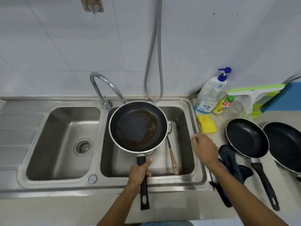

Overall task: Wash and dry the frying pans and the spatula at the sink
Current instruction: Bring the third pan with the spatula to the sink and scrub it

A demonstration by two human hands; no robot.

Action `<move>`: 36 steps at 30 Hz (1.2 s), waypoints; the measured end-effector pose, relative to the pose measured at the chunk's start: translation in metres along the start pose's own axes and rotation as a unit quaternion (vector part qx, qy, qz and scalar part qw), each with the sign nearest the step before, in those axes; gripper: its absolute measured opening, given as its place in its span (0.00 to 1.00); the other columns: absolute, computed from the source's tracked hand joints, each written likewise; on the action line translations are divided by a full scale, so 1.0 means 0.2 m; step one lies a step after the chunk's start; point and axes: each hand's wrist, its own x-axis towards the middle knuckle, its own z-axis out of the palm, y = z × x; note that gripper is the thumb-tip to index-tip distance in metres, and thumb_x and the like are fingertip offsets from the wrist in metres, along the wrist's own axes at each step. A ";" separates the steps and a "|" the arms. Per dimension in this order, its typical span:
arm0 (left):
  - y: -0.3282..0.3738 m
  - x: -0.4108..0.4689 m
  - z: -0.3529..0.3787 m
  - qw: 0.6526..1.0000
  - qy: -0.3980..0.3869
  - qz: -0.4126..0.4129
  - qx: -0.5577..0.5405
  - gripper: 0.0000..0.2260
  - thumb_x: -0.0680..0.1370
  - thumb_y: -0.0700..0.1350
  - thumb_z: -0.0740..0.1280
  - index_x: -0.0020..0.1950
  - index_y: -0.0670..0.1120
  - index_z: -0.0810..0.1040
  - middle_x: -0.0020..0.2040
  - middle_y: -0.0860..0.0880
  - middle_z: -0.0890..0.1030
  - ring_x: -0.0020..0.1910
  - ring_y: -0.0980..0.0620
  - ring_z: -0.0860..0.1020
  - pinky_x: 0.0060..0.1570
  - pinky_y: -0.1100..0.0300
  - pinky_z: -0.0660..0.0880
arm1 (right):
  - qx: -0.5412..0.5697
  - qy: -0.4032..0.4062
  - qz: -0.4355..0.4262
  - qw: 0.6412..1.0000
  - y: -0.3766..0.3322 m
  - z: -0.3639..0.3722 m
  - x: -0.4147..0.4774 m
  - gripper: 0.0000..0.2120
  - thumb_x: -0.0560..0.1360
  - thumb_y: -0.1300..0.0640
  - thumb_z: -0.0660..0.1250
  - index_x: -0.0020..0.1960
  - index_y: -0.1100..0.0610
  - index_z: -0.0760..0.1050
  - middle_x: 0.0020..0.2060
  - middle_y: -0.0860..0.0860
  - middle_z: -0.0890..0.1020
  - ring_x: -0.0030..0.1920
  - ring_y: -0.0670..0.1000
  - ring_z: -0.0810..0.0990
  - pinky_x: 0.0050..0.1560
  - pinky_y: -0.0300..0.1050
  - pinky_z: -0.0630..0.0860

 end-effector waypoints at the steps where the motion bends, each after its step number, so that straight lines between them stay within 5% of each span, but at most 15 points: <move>1: -0.01 0.00 0.00 1.000 0.005 0.000 0.002 0.20 0.74 0.54 0.77 0.32 0.43 0.75 0.26 0.44 0.75 0.24 0.49 0.73 0.30 0.58 0.73 | -0.003 0.008 0.000 1.000 0.04 0.00 0.10 0.09 0.81 0.52 0.61 0.50 0.54 0.78 0.47 0.55 0.81 0.47 0.60 0.81 0.42 0.48 0.72; 7: -0.06 0.02 0.03 0.999 0.020 -0.003 0.027 0.18 0.77 0.43 0.73 0.30 0.43 0.70 0.23 0.43 0.69 0.20 0.48 0.68 0.25 0.60 0.67 | -0.124 0.017 -0.003 0.992 0.18 0.02 0.51 0.18 0.79 0.49 0.63 0.62 0.61 0.73 0.59 0.65 0.76 0.55 0.66 0.75 0.54 0.58 0.75; 10: -0.06 0.00 0.04 0.999 0.018 -0.007 0.030 0.14 0.78 0.41 0.70 0.34 0.43 0.71 0.25 0.44 0.69 0.21 0.48 0.68 0.25 0.60 0.67 | -0.154 -0.047 0.041 0.986 0.23 0.07 0.59 0.25 0.79 0.42 0.64 0.68 0.56 0.66 0.65 0.66 0.70 0.60 0.68 0.72 0.57 0.61 0.73; 13: -0.04 0.00 0.05 0.999 0.027 -0.008 0.027 0.14 0.78 0.41 0.71 0.36 0.43 0.71 0.24 0.45 0.69 0.21 0.48 0.67 0.24 0.60 0.67 | -0.117 -0.116 0.067 0.984 0.28 0.11 0.62 0.26 0.79 0.40 0.63 0.71 0.51 0.62 0.63 0.66 0.70 0.60 0.68 0.72 0.59 0.63 0.71; 17: -0.02 0.00 0.05 0.998 0.035 0.000 0.043 0.14 0.77 0.41 0.70 0.33 0.43 0.71 0.23 0.45 0.70 0.19 0.49 0.67 0.23 0.61 0.67 | -0.064 -0.044 0.055 0.995 0.26 0.09 0.61 0.18 0.79 0.49 0.64 0.66 0.54 0.69 0.56 0.66 0.75 0.55 0.69 0.75 0.55 0.61 0.73; 20: -0.01 -0.01 0.06 0.998 0.032 0.008 0.045 0.13 0.77 0.40 0.69 0.33 0.42 0.72 0.23 0.44 0.70 0.19 0.49 0.67 0.24 0.61 0.67 | 0.018 0.033 -0.074 0.997 0.06 0.09 0.55 0.17 0.75 0.50 0.70 0.62 0.52 0.73 0.55 0.61 0.78 0.54 0.65 0.76 0.53 0.57 0.74; 25: 0.00 -0.07 0.04 0.998 0.032 0.025 0.056 0.13 0.76 0.39 0.67 0.32 0.42 0.71 0.23 0.44 0.70 0.19 0.50 0.67 0.24 0.60 0.68 | -0.015 -0.030 -0.376 0.926 -0.43 0.21 0.50 0.22 0.73 0.48 0.72 0.65 0.49 0.74 0.60 0.53 0.78 0.53 0.60 0.77 0.55 0.56 0.76; 30: -0.01 -0.12 -0.03 0.998 0.031 0.028 0.050 0.15 0.75 0.39 0.67 0.28 0.43 0.71 0.23 0.44 0.70 0.19 0.49 0.67 0.23 0.59 0.67 | -0.209 -0.096 -0.350 0.908 -0.70 0.32 0.50 0.20 0.75 0.49 0.69 0.66 0.53 0.72 0.58 0.57 0.77 0.55 0.62 0.76 0.53 0.56 0.76; 33: 0.03 -0.11 -0.07 0.998 0.037 0.031 0.044 0.16 0.74 0.40 0.67 0.26 0.43 0.70 0.22 0.43 0.70 0.19 0.48 0.67 0.24 0.60 0.67 | -0.216 -0.129 -0.354 0.901 -0.69 0.32 0.33 0.15 0.74 0.54 0.68 0.61 0.52 0.78 0.55 0.54 0.78 0.54 0.60 0.77 0.52 0.53 0.77; 36: 0.04 -0.11 -0.10 0.997 0.033 0.042 0.057 0.15 0.73 0.40 0.67 0.26 0.43 0.70 0.22 0.42 0.71 0.19 0.48 0.68 0.25 0.59 0.67 | -0.149 -0.218 -0.443 0.856 -0.79 0.36 0.09 0.12 0.73 0.59 0.66 0.54 0.49 0.83 0.50 0.51 0.77 0.51 0.58 0.77 0.49 0.52 0.77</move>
